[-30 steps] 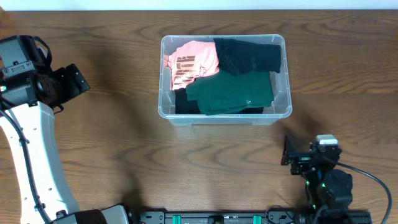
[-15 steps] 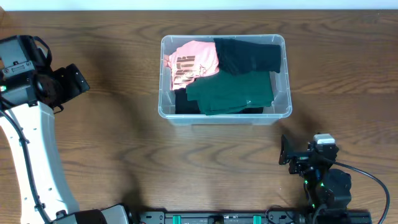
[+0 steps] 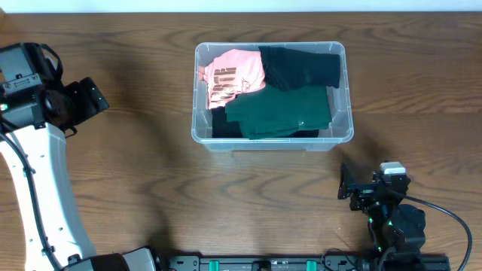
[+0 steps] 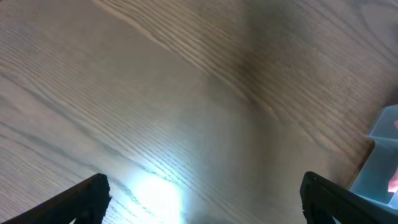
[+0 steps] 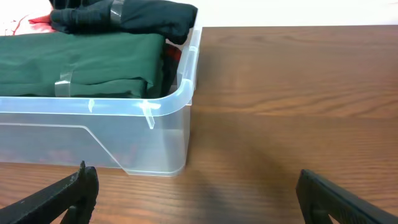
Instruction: Pack container
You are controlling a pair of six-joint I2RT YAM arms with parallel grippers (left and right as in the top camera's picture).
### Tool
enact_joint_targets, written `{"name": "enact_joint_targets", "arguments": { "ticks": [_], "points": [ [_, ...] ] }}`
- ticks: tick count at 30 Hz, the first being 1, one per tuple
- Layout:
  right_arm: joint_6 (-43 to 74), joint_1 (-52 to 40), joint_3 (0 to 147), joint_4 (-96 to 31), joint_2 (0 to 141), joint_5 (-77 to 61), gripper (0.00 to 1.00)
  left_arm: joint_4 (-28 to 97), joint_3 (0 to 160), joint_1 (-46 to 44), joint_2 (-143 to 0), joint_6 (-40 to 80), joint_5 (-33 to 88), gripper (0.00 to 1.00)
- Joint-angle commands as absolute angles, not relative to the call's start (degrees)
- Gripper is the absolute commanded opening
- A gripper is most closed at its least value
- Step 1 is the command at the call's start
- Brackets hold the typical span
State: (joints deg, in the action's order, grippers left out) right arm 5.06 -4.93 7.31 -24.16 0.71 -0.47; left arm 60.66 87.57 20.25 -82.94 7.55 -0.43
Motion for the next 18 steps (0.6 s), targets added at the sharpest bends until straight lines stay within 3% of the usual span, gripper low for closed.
{"name": "enact_joint_targets", "arguments": {
  "ticks": [1, 18],
  "points": [
    [5.72, -4.56, 6.98, -23.99, 0.32, -0.89, 0.99, 60.84, 87.37, 20.58, -81.32, 8.03, -0.71, 0.98],
    [5.72, -4.56, 6.98, -23.99, 0.32, -0.89, 0.99, 60.99, 85.14, 10.72, -56.77, 4.32, -1.32, 0.98]
  ]
}}
